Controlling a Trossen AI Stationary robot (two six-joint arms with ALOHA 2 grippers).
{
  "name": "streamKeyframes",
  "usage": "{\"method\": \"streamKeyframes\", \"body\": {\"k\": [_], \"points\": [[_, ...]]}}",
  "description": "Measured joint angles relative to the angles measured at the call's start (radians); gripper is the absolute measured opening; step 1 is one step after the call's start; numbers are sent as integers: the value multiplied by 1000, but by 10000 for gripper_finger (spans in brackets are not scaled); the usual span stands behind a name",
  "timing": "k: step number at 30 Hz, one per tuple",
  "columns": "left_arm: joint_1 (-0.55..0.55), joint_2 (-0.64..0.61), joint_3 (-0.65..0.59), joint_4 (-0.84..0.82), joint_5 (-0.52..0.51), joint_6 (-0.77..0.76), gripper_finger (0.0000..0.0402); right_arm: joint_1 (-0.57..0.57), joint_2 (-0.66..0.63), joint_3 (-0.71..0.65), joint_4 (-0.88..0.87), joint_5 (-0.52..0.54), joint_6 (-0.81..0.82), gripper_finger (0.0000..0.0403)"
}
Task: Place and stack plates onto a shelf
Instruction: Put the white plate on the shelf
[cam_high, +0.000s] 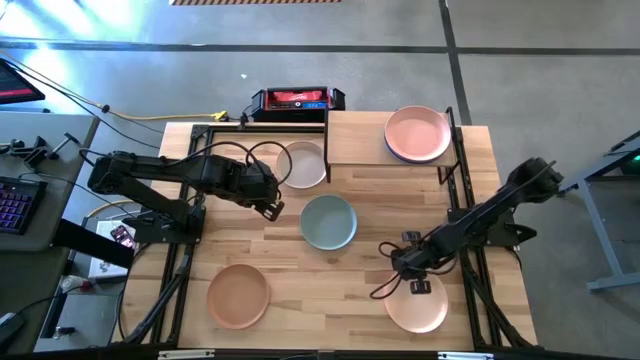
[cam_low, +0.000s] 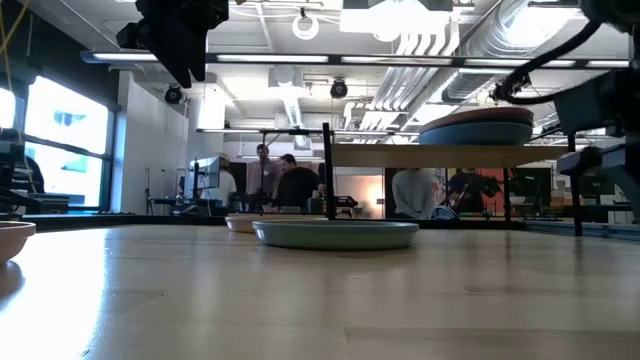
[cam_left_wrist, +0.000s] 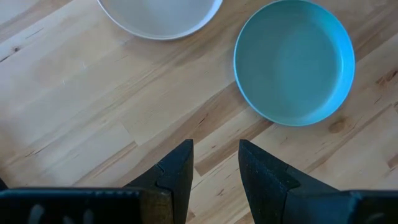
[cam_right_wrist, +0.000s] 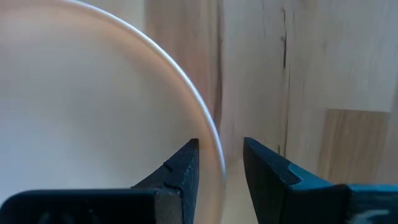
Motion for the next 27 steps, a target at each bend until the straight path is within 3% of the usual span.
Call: {"method": "streamKeyframes", "body": {"k": [7, 14, 27], "points": [[0, 0, 0, 0, 0, 0, 115, 0, 25, 5, 6, -7, 8, 91], [0, 0, 0, 0, 0, 0, 115, 0, 4, 2, 10, -50, 26, 7], [0, 0, 0, 0, -1, 12, 115, -3, 4, 5, 3, -95, 136, 1]]}}
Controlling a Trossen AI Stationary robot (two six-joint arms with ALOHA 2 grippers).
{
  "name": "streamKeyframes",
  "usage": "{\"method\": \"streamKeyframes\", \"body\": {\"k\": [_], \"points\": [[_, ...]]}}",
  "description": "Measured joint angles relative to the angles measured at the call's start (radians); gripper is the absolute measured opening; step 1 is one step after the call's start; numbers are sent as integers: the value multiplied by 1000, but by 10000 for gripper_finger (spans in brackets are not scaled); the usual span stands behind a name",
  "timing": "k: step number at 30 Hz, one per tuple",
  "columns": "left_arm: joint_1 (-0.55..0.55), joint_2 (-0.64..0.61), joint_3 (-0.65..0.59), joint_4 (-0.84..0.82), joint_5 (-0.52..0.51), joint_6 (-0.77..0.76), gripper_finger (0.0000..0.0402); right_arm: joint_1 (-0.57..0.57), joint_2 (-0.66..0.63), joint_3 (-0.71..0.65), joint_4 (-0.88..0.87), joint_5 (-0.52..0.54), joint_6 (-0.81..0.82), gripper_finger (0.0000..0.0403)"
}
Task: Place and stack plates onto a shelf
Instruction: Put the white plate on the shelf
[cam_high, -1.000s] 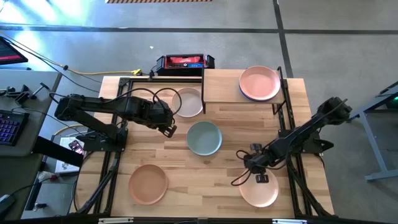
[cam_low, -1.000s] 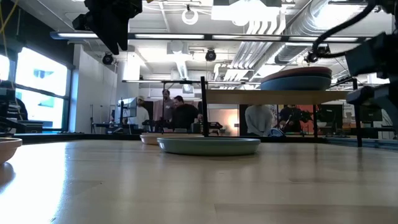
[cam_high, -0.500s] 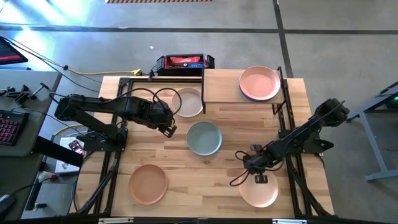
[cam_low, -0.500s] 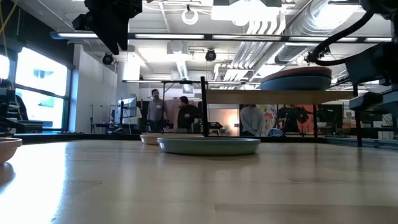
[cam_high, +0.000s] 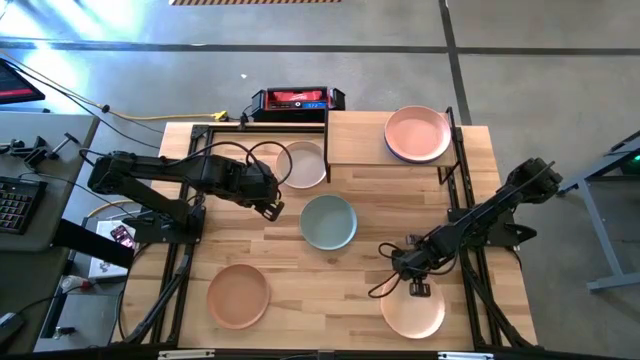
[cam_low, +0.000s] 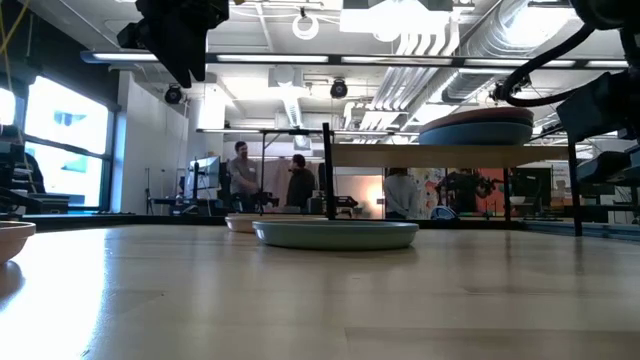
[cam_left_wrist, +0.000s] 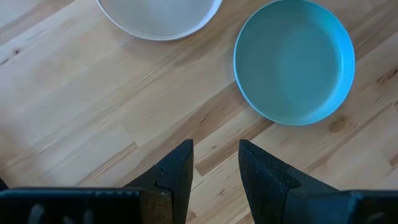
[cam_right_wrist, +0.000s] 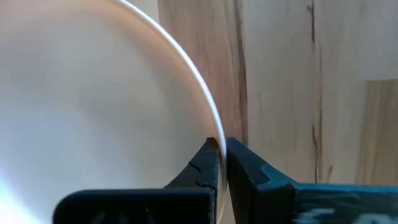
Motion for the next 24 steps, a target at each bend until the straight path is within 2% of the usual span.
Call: {"method": "streamKeyframes", "body": {"k": [7, 11, 24], "points": [[0, 0, 0, 0, -1, 56, 115, -19, 0, 94, -51, 2, 5, 0], [0, 0, 0, 0, -1, 103, 115, -60, 0, 180, -148, 52, 4, 0], [9, 0, 0, -1, -7, 354, 115, -326, -1, 459, -344, 103, -53, 0]]}}
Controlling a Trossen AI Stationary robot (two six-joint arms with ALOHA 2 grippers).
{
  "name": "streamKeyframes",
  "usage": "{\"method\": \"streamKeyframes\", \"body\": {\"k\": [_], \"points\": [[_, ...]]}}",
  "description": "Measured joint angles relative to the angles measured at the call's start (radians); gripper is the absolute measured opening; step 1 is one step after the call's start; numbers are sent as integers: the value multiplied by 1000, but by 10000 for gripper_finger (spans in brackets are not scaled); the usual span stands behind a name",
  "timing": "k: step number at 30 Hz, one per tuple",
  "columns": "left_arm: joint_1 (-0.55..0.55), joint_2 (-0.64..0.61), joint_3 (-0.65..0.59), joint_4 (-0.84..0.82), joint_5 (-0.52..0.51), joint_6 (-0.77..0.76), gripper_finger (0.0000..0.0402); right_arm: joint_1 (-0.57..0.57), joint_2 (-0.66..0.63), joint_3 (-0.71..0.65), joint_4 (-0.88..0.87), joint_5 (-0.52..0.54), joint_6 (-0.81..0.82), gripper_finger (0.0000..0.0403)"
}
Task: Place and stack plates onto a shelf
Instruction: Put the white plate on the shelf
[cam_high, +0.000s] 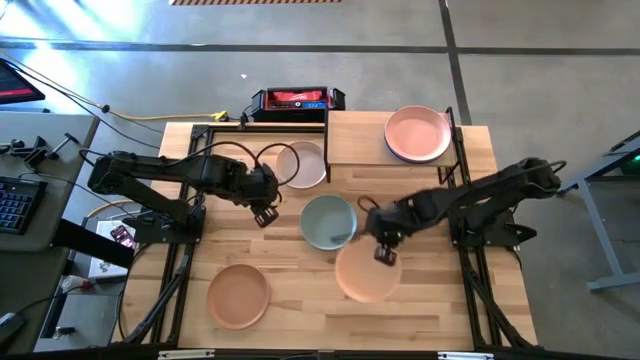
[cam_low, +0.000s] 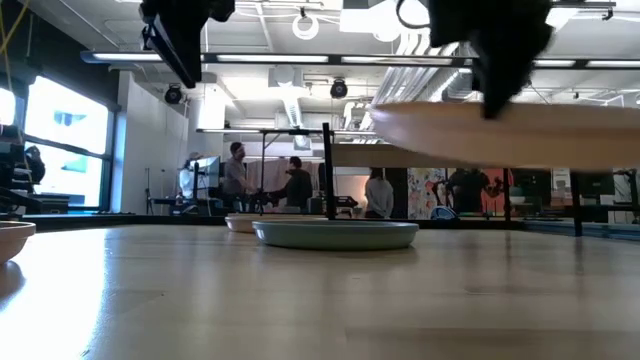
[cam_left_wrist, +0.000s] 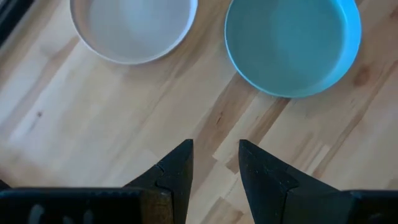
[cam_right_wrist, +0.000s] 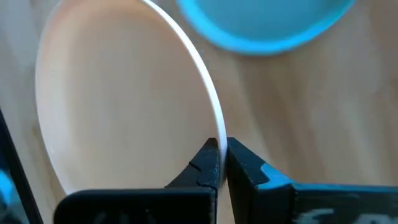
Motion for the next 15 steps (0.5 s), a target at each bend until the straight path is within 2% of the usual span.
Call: {"method": "streamKeyframes", "body": {"k": [15], "points": [[93, 0, 0, -3, -39, 316, 115, -412, -1, 259, -20, 68, -89, 0]]}}
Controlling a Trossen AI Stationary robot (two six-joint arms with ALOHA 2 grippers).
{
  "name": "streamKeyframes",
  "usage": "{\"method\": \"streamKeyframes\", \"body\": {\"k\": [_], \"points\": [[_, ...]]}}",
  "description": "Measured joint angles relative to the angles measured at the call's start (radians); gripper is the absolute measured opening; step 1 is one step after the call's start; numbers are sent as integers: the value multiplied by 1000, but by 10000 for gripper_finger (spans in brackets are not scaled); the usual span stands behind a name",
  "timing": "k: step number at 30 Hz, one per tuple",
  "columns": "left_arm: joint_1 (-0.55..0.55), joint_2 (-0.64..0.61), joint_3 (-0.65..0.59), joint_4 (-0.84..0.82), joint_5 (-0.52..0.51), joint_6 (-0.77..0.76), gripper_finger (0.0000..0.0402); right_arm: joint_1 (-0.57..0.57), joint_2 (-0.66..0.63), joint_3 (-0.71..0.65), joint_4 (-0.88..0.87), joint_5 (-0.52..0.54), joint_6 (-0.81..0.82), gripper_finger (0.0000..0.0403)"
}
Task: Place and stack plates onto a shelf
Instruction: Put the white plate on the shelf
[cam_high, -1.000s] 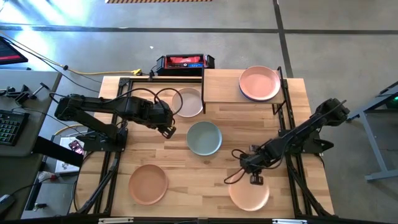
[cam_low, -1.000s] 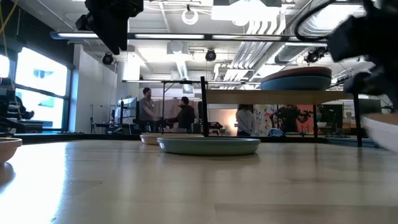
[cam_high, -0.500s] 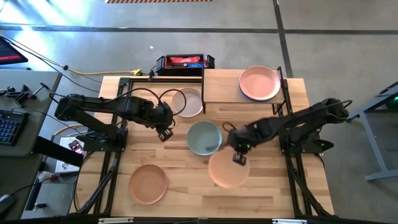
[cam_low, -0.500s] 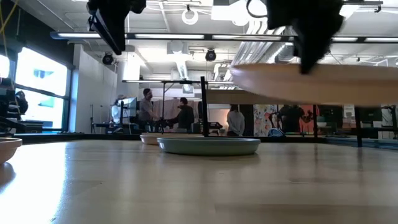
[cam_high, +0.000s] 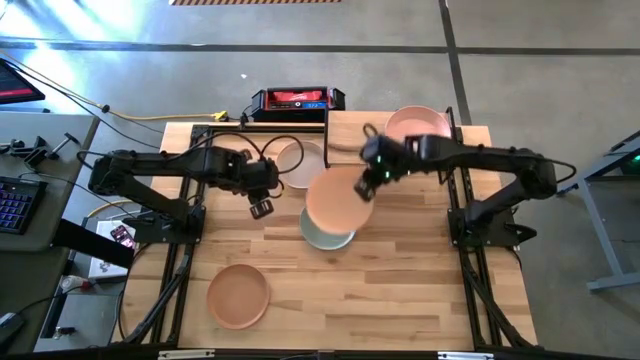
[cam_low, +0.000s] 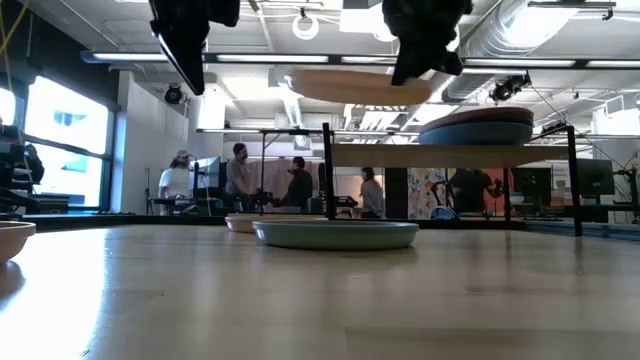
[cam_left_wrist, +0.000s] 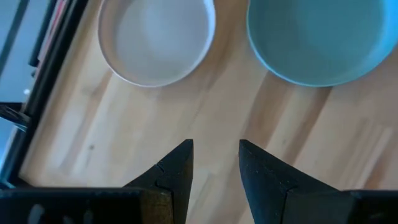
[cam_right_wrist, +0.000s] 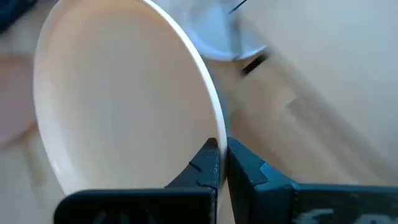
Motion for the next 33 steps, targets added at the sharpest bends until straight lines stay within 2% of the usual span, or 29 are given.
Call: {"method": "streamKeyframes", "body": {"k": [6, 20, 27, 33], "points": [[49, 0, 0, 0, -1, 88, 115, -165, 0, 55, 9, 51, -20, 0], [123, 0, 0, 0, 0, 131, 115, -450, 0, 68, 70, 34, -98, 0], [157, 0, 0, 0, 1, 114, 115, -552, 0, 68, 76, 35, -100, 0], [186, 0, 0, 0, 2, 70, 115, -571, 10, 68, 100, -23, -121, 0]]}}
